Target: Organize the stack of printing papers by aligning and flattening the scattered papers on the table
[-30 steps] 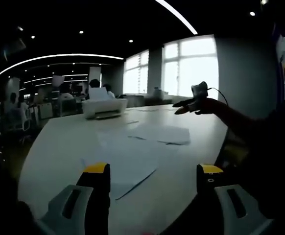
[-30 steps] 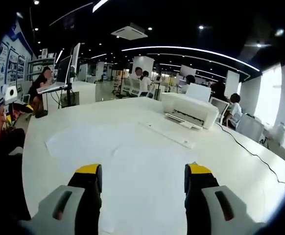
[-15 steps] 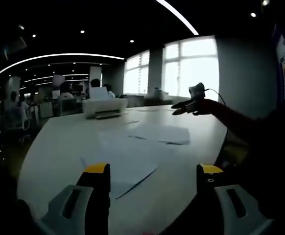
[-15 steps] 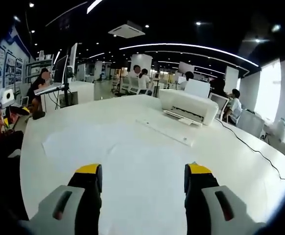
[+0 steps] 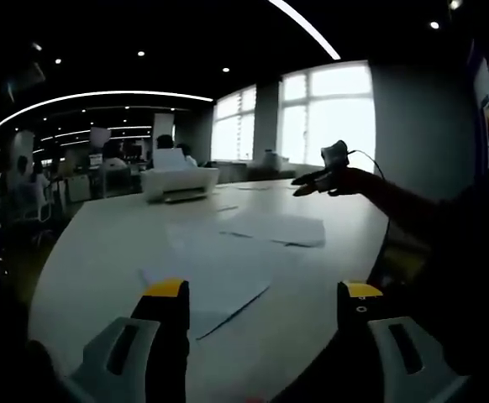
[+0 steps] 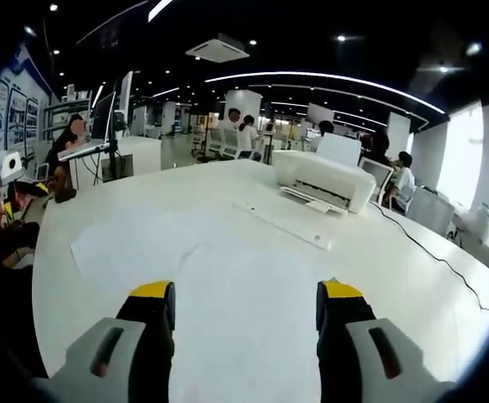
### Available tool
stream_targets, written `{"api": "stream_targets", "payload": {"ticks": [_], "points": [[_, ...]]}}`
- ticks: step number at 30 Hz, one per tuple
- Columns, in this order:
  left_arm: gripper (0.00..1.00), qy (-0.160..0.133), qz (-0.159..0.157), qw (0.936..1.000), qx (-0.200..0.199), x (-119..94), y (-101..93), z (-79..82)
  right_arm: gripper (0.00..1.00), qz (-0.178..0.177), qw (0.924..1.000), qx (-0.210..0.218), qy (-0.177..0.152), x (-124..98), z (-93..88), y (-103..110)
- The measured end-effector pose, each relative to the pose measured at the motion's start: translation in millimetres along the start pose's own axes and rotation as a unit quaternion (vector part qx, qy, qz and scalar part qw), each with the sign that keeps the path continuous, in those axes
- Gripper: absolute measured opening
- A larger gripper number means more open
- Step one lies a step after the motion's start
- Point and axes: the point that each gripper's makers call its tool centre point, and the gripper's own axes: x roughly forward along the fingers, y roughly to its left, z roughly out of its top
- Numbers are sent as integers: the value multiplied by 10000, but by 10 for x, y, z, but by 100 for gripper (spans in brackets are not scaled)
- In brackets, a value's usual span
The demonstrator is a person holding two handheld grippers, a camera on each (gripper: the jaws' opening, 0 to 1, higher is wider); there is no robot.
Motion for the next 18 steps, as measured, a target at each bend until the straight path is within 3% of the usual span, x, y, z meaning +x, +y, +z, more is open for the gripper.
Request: {"api": "stream_targets", "payload": {"ticks": [5, 18], "points": [[74, -53, -46, 10000, 19, 19, 2, 60, 64, -44, 10000, 9, -29, -12, 69, -72], [74, 4, -27, 10000, -1, 17, 6, 10, 64, -10, 10000, -74, -26, 38, 166, -89]]}}
